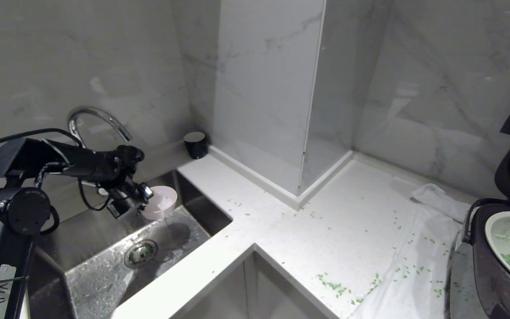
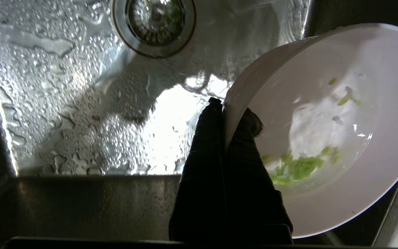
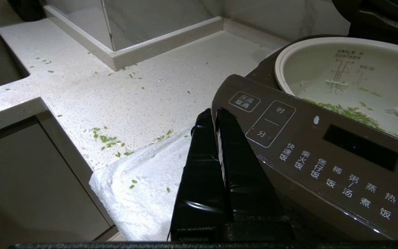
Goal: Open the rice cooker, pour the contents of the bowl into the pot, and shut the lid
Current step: Fill a bowl with water from the tap
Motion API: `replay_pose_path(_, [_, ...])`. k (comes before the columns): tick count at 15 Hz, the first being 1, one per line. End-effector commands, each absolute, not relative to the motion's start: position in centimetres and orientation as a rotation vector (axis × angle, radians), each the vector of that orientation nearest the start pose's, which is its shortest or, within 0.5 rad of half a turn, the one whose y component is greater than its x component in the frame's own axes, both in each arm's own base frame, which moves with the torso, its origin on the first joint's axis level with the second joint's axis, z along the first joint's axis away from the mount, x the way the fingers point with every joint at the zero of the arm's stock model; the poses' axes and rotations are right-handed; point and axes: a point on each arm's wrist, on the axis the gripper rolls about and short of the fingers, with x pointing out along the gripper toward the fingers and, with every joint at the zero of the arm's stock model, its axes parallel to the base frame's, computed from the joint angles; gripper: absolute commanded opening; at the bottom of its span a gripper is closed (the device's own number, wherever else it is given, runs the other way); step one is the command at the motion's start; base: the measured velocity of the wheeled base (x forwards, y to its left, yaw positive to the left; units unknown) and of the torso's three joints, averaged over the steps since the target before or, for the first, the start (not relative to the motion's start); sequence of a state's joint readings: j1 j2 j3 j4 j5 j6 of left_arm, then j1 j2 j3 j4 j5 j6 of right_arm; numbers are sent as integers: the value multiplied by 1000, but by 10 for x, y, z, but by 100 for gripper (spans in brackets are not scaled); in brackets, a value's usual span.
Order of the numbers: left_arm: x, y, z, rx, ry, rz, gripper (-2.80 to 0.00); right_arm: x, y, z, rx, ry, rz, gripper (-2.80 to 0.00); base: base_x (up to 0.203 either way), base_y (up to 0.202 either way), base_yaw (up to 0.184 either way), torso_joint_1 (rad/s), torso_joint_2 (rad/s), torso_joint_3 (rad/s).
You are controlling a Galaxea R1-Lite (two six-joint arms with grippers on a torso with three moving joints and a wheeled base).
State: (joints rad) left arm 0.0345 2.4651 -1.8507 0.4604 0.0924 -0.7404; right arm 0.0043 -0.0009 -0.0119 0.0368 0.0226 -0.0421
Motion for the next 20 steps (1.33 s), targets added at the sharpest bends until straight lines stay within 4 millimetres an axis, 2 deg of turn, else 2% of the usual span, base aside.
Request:
replay_pose_path(1, [467, 13, 62, -638, 984, 498, -280, -24, 0, 75, -43, 22, 28, -280, 0, 0, 0, 0, 0, 0])
replay_pose_path(12, [478, 29, 68, -659, 917, 512, -280, -24, 0, 75, -43, 24, 28, -280, 0, 0, 0, 0, 0, 0])
replay_pose_path(18, [487, 62, 59, -686, 839, 550, -280, -24, 0, 75, -43, 22, 28, -280, 0, 0, 0, 0, 0, 0])
replay_pose_path(20, [486, 63, 60, -686, 838, 552, -280, -24, 0, 75, -43, 22, 28, -280, 0, 0, 0, 0, 0, 0])
